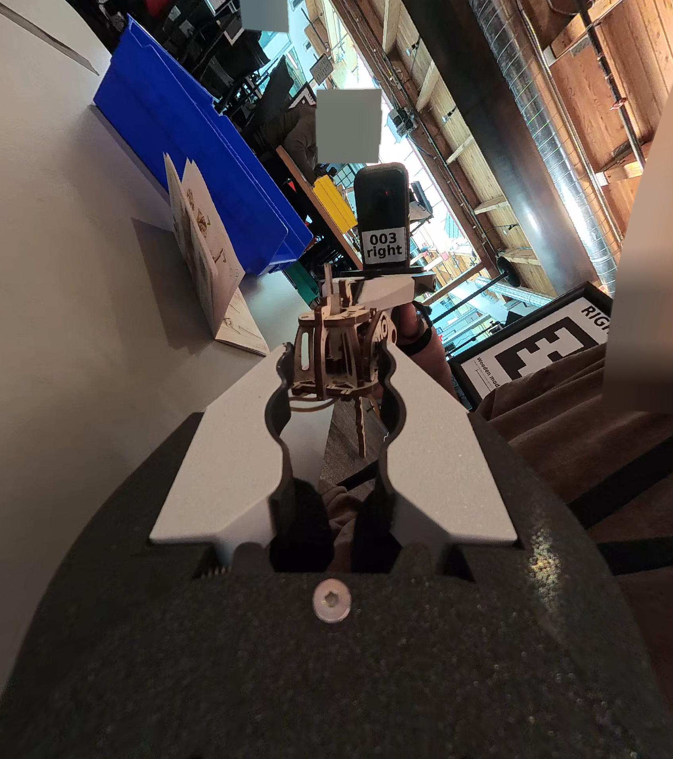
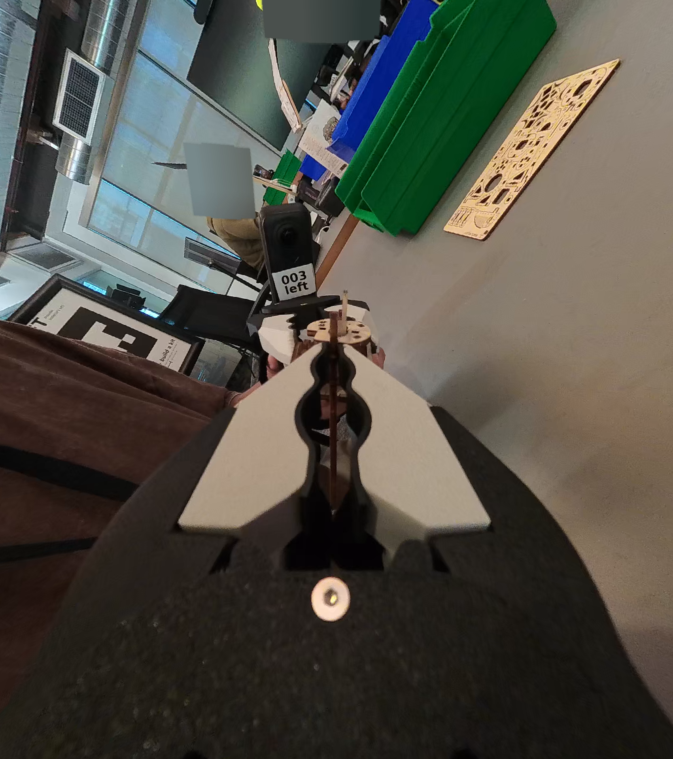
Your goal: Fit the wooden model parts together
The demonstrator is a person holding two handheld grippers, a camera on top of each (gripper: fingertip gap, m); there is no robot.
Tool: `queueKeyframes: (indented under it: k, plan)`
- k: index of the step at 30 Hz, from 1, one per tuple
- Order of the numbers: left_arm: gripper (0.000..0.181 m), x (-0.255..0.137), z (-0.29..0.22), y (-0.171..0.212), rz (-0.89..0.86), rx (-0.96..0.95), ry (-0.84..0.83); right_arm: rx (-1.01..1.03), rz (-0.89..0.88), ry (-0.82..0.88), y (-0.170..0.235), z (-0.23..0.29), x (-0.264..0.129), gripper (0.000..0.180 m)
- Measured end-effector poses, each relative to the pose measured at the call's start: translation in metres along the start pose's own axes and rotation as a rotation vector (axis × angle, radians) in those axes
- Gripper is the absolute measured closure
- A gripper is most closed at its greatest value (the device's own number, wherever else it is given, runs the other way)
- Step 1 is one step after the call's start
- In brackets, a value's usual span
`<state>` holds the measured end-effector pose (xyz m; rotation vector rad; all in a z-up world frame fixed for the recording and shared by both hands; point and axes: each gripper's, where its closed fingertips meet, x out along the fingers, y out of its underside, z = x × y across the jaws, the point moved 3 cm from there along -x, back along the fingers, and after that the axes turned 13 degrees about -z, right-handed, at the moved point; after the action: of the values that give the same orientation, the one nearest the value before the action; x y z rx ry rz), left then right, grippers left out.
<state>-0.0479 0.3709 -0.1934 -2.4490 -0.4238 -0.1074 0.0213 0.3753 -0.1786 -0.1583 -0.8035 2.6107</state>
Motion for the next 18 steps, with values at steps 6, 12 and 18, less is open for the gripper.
queueKeyframes:
  k: [6,12,18]
  plan:
    - [0.143,-0.0019,0.0020,-0.0008,-0.003,0.003,-0.011,0.002,-0.030,0.003,-0.0037,-0.0005,-0.0022,0.177]
    - [0.142,-0.0016,0.0011,-0.0010,-0.001,0.001,-0.008,0.018,0.006,-0.005,0.0045,-0.0008,0.0013,0.177]
    - [0.142,-0.0011,0.0012,0.0022,0.015,0.009,-0.013,0.018,0.021,0.003,0.0058,-0.0012,0.0022,0.177]
